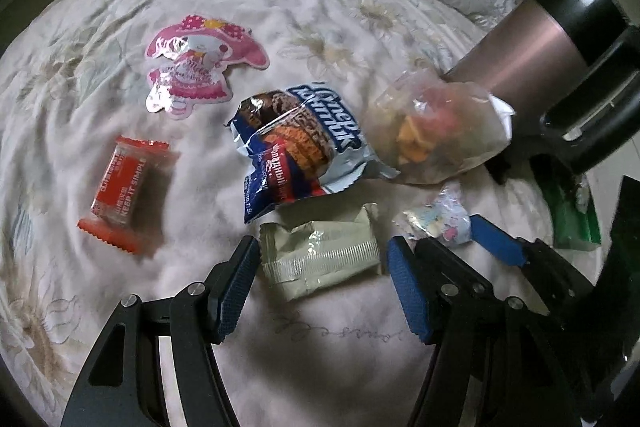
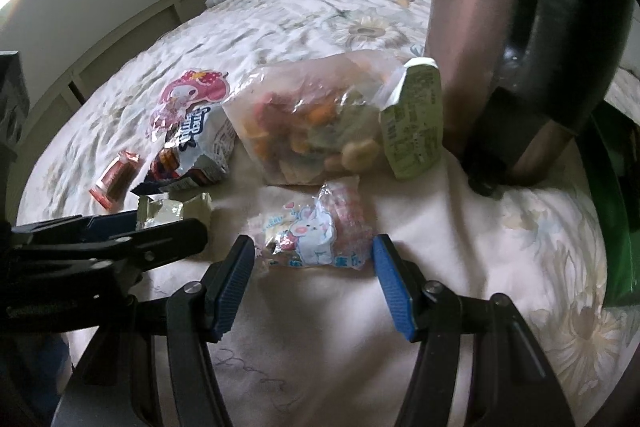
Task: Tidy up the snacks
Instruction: 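Grasp the pale green packet with the left tool while the right tool grasps the clear candy bag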
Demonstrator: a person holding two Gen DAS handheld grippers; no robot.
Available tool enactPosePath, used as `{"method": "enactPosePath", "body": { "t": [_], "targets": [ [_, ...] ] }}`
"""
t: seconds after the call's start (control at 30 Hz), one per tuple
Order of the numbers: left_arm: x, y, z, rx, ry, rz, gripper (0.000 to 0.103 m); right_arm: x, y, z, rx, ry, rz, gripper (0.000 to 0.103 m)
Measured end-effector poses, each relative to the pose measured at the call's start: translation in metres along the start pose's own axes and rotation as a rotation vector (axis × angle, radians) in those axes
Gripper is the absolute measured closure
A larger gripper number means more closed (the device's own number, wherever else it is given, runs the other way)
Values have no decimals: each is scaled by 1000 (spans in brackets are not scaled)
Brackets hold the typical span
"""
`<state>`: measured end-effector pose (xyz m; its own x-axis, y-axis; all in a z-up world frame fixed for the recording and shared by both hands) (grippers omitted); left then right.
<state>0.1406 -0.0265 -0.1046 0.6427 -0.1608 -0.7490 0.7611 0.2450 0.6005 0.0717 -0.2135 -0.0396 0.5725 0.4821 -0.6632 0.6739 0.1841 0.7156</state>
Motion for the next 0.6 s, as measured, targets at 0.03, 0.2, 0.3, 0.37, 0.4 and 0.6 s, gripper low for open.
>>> {"method": "enactPosePath", "body": {
  "t": [0.03,0.2,0.3,0.37,0.4,0.6],
  "targets": [
    [1,0,-1,1,9,0,44,1,0,0,-3,-1,-1,22],
    [6,0,-5,-4,32,3,57,5,0,-3,-39,-2,0,22],
    [8,0,-10,-16,31,0,61,7,0,-3,-52,-4,10,30],
    [8,-1,-9,5,36,6,62,7,0,0,-55,-7,15,41],
    [8,-2,-9,14,40,11,62,7,0,0,-58,-7,16,45],
    [5,-6,-8,46,55,43,69,3,2,4,-51,10,39,59]
  ]
}}
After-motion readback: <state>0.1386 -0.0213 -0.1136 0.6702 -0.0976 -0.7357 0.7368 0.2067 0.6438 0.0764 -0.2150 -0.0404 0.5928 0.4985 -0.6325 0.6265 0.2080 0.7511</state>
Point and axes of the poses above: each gripper's, at about its wrist camera, not at the fingertips, and x roughly the way its jaws point, z to its right, y to its top, the point moved 7 cm from there along x, roughly the way its jaws point, and after that the axes turned 14 degrees about z, right-handed, at the moved point
